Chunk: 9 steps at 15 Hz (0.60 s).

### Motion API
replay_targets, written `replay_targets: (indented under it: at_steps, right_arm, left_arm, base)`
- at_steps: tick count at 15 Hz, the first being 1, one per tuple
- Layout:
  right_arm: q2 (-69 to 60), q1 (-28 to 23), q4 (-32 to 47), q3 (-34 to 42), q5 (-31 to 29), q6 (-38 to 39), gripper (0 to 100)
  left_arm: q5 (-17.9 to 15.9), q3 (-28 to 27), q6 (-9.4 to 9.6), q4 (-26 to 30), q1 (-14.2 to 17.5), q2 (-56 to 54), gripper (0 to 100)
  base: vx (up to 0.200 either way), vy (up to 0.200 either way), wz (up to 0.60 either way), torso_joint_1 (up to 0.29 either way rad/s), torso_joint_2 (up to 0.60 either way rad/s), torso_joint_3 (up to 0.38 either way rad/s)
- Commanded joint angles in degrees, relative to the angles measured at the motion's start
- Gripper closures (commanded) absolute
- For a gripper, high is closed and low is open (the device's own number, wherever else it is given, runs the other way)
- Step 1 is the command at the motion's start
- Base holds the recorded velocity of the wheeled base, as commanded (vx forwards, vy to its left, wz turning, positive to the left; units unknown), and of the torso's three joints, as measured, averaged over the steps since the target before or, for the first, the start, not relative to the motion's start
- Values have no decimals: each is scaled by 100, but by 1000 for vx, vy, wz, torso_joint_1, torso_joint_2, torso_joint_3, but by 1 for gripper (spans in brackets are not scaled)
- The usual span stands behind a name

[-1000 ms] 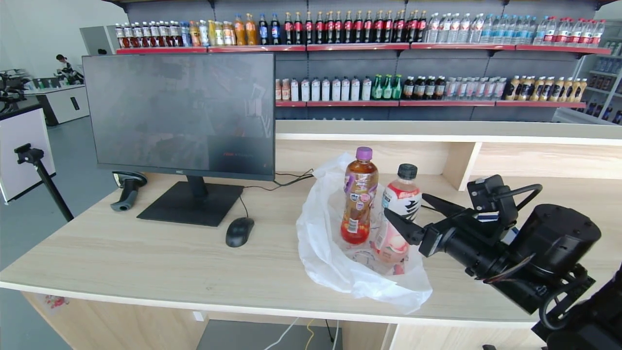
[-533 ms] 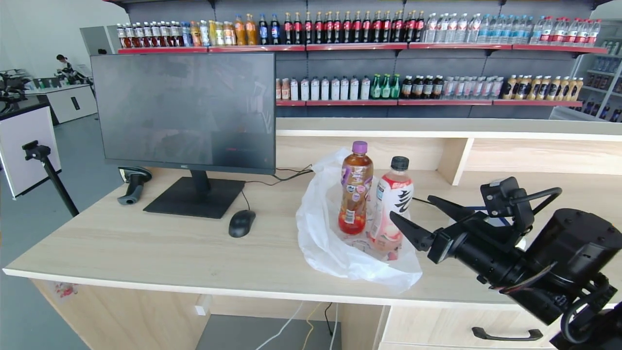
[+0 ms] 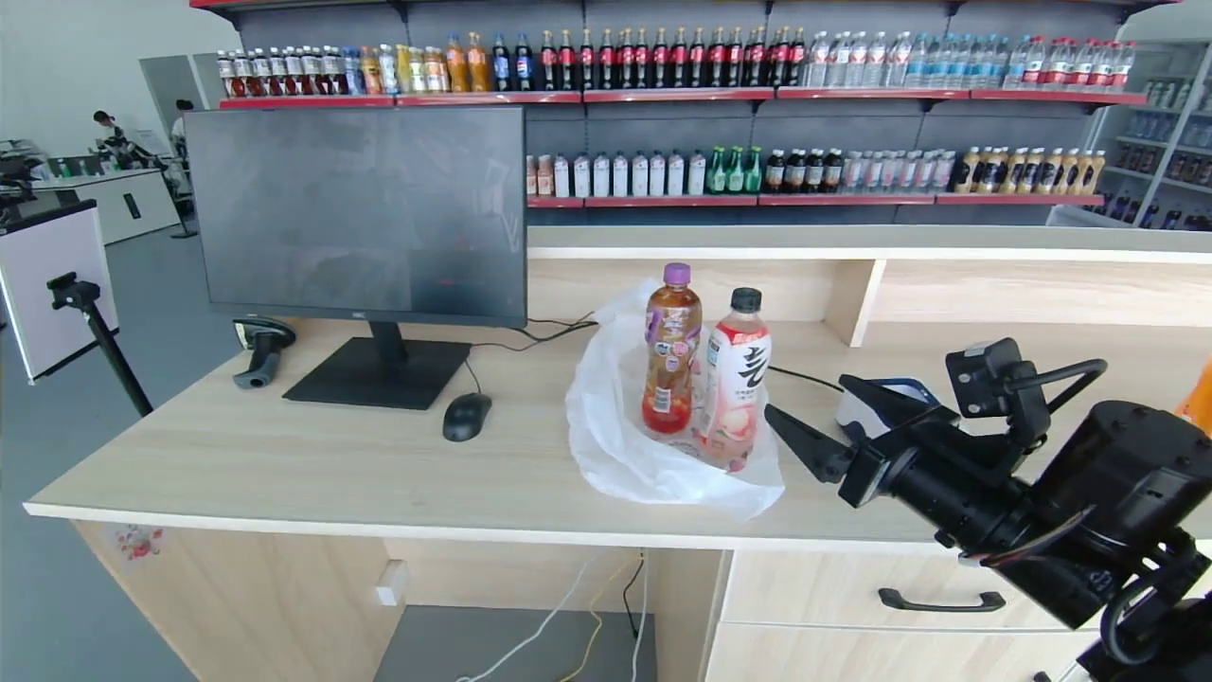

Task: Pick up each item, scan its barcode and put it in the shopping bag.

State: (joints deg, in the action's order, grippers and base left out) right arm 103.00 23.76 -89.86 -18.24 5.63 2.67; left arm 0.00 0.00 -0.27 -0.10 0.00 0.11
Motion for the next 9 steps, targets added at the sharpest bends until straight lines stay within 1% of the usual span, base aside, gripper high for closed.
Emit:
replay_targets:
  at_steps: [1,3,4,6,7,9]
  right_arm:
    - [-61,-29,-14,31,-1,-3,0]
    - [-61,-29,-14,40,-1,5,0]
    - [-69,-20,-14,83,-1,-3,0]
    - [-96,23,-14,215,-1,-3,0]
    - [-105,23,-14,224,8,-3,0]
    - [-148,23,-14,242,8,-3,0]
  left_arm:
    - [0,0,0,1,0,-2,0]
    - [-9,0,80,1,-9,-2,0]
    - [-9,0,80,1,-9,-2,0]
    - [0,0,-8,1,0,-2,0]
    - [0,0,-8,1,0,-2,0]
    - [0,0,0,1,0,-2,0]
  base:
    - [0,0,-600,-2,2,7]
    - [0,0,-600,7,2,0]
    - [0,0,-600,7,-2,7]
    - [0,0,0,0,0,0]
    - [0,0,0,0,0,0]
    - [0,-200,0,-2,5,2]
